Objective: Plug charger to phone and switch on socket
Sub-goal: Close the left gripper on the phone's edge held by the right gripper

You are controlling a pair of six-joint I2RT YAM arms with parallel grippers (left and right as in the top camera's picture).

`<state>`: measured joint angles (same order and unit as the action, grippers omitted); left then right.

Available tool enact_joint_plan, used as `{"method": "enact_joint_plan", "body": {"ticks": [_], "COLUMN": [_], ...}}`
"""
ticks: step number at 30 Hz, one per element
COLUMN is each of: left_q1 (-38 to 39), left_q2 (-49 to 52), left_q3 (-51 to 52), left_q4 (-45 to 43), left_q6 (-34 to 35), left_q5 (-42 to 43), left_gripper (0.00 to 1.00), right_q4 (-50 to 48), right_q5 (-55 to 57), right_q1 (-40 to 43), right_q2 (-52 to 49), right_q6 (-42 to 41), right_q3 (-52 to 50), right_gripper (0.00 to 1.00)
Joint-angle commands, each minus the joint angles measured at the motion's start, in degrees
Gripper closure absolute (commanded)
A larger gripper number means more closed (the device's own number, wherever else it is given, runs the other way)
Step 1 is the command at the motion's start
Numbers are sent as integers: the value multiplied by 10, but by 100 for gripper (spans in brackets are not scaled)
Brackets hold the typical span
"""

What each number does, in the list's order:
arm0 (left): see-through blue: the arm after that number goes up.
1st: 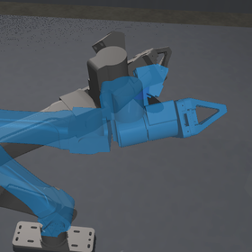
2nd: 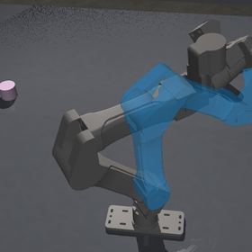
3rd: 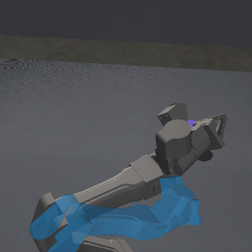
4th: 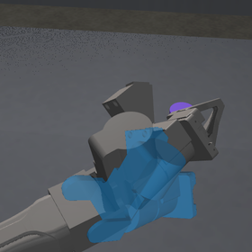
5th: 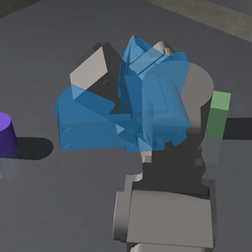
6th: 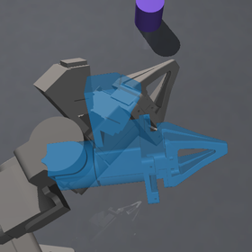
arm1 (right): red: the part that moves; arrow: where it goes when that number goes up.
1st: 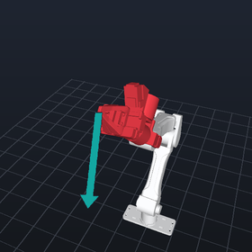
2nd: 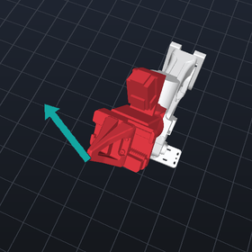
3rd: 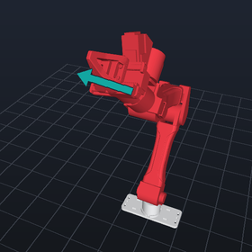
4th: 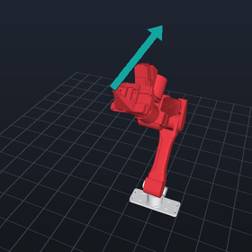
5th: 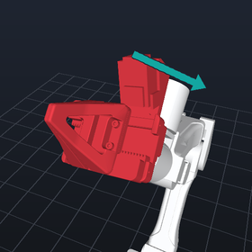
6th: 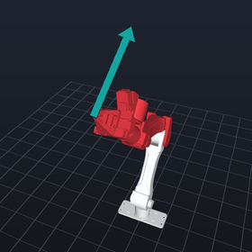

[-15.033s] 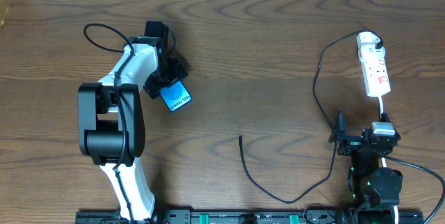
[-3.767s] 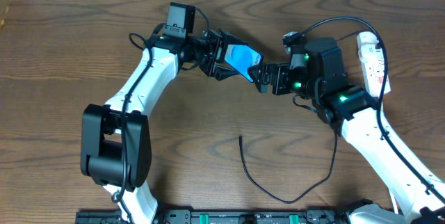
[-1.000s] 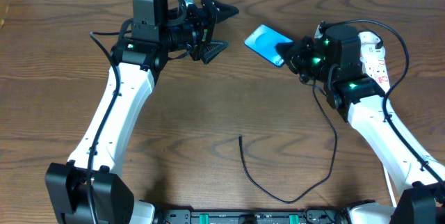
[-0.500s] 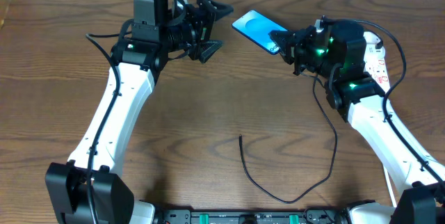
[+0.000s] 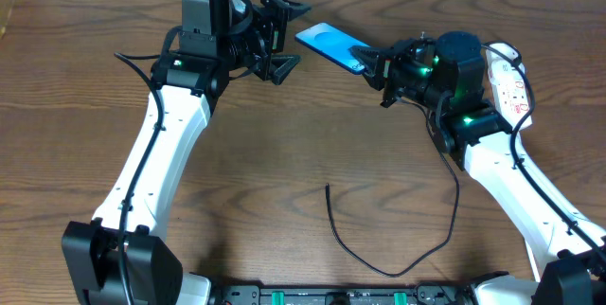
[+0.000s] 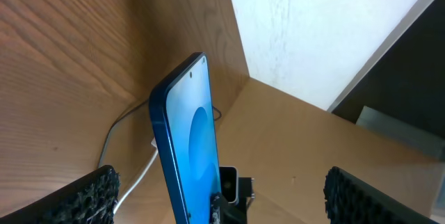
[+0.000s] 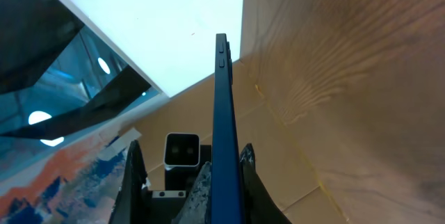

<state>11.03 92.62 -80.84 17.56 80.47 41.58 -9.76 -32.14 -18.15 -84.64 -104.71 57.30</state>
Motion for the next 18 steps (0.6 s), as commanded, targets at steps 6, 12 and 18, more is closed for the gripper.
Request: {"method": "enact_joint_plan", "body": {"ticks": [6, 12, 18], "left_q1": [14, 32, 36], "left_q2": [-5, -5, -5], "left_q3": [-1, -1, -1], "left_q4": [-1, -1, -1], "left_q6": [18, 20, 22], "left_q5": [-39, -69, -81], "left_gripper": [7, 7, 7], "right_q4": [-21, -24, -31], "right_q5": [-4, -3, -4], "right_q1": [-15, -26, -26], "right_q2": [7, 7, 7], "right_q6": [-40, -61, -75], "right_q3": [14, 14, 14], "right_gripper": [99, 99, 99]}}
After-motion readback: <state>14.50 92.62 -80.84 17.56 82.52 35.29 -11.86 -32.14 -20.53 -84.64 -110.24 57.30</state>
